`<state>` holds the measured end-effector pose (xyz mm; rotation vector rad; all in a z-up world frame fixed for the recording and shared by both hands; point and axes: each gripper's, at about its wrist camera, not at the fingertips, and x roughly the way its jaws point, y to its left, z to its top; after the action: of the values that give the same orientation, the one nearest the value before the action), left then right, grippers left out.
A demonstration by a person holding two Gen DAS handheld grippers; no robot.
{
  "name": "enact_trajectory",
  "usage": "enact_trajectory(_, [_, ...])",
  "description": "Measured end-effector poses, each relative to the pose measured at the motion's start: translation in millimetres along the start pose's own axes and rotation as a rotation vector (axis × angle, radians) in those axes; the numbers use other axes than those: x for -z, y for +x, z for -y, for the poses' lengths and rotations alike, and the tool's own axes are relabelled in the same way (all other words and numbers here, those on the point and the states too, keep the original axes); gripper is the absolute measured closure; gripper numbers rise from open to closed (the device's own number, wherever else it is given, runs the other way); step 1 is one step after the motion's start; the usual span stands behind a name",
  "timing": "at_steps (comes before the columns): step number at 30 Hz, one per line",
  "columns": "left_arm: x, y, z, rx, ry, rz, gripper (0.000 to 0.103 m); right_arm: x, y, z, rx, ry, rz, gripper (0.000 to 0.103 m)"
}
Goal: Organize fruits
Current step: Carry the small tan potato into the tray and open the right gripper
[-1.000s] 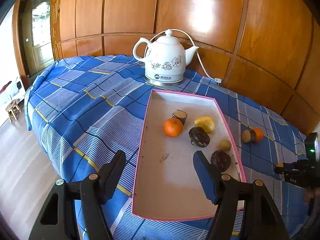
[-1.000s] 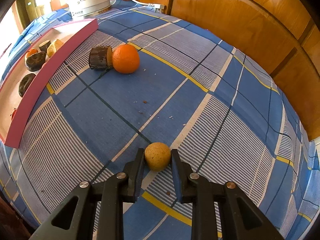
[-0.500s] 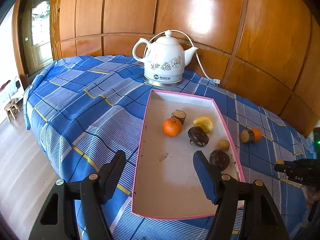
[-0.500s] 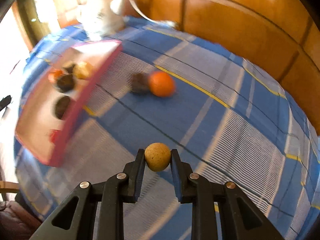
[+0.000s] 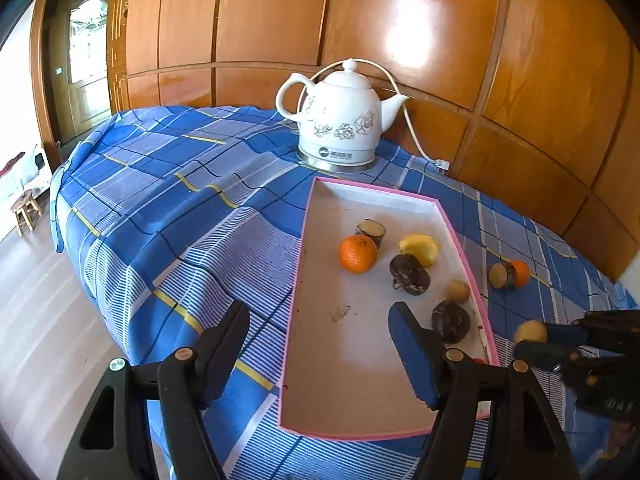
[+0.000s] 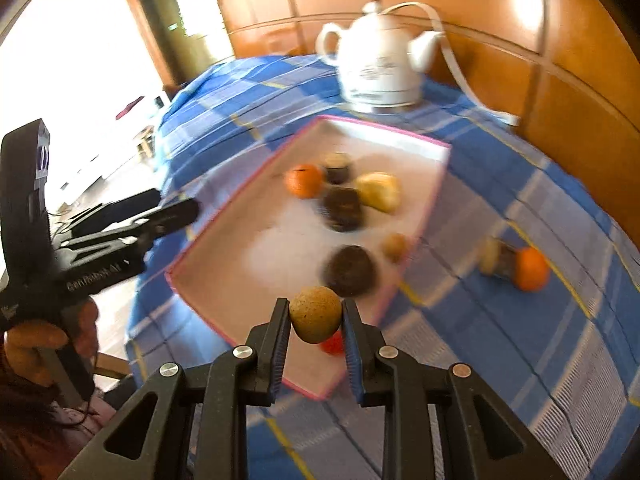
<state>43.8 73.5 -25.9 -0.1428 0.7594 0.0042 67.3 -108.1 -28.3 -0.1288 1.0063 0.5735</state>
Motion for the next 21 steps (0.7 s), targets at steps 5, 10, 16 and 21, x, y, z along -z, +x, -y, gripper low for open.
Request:
enact_trajectory(5, [1.3,1.1,-8.3,-0.015,-0.008,-0.005,0.030,-11.1,39.2,-22.4,-0.027,-0.055,-0.074,0.078])
enact_trajectory(10, [2.2,2.2,-12.0,-0.022,-0.008,-0.009,0.030,-14.5,70.3,-20.6,0.042,-0.057,-0.131,0.077])
enact_trajectory(16, [3.9,4.7,-10.7,-0.019,-0.005,-0.017,0.030,-7.9,81.0,-13.0,0.055,-0.044,-0.144,0.076])
enact_trajectory(21, [5.2,4.7,-8.4,-0.016,0.000,-0.022,0.030,-7.0,79.6,-13.2,0.066,-0.039,-0.131,0.076])
